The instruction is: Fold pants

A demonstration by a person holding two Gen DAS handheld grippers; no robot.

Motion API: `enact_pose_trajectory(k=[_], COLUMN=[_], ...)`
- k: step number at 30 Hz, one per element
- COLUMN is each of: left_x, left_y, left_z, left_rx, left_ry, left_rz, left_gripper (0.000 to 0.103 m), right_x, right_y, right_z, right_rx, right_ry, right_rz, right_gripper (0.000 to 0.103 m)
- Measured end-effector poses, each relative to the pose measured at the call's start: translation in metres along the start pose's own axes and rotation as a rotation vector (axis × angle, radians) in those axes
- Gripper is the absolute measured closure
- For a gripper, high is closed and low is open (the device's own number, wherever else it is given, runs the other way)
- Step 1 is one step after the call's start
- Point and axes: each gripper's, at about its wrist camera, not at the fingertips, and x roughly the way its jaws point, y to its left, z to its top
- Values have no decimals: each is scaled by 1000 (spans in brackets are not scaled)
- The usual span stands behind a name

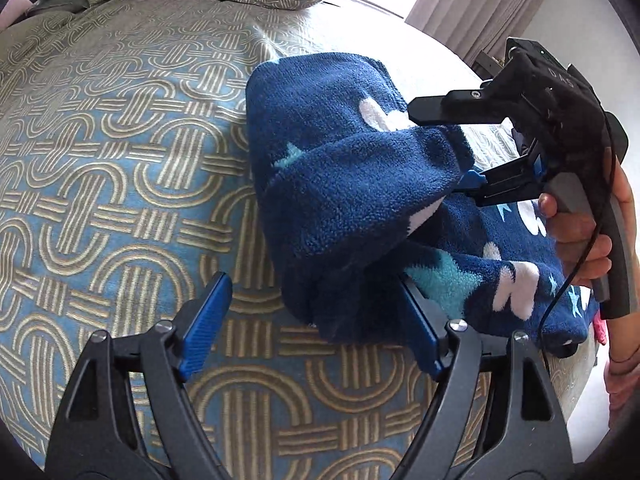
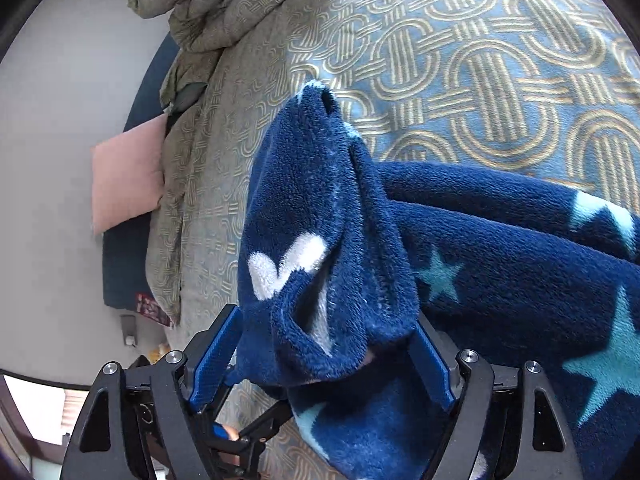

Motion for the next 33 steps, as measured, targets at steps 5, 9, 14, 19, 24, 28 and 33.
enact_pose_trajectory(k=[5,9,14,19,24,28,33], left_x=[-1,-5,-10,-11,-4,6,7], left_y=[7,4,-4,-21,-58,-78,-82], left_z=[3,6,9,14,4,-5,-11], left_rx=[-40,-56,-121,-119,15,65,77], left_ry=[-10,-22,-51,-47,-6,45,79], left_rz=[0,11,-39,-113,-112,-141,-136], left_gripper=[22,22,22,24,31,59,65], right_x=[25,13,-38,-101,-154,-179,-170], right_y=[33,66,118,113,71,24,-33], right_z=[5,-5,-38,-81,-122,-148,-172], right_rx=[-93,-184,-319,-299,-213,-91,30], right_ry=[7,-87,-253,-427,-545,-574,-521], right_rz=[-131,-164,-195,-205,-274,-308,-356], right_gripper=[73,82,83,83,83,82,82])
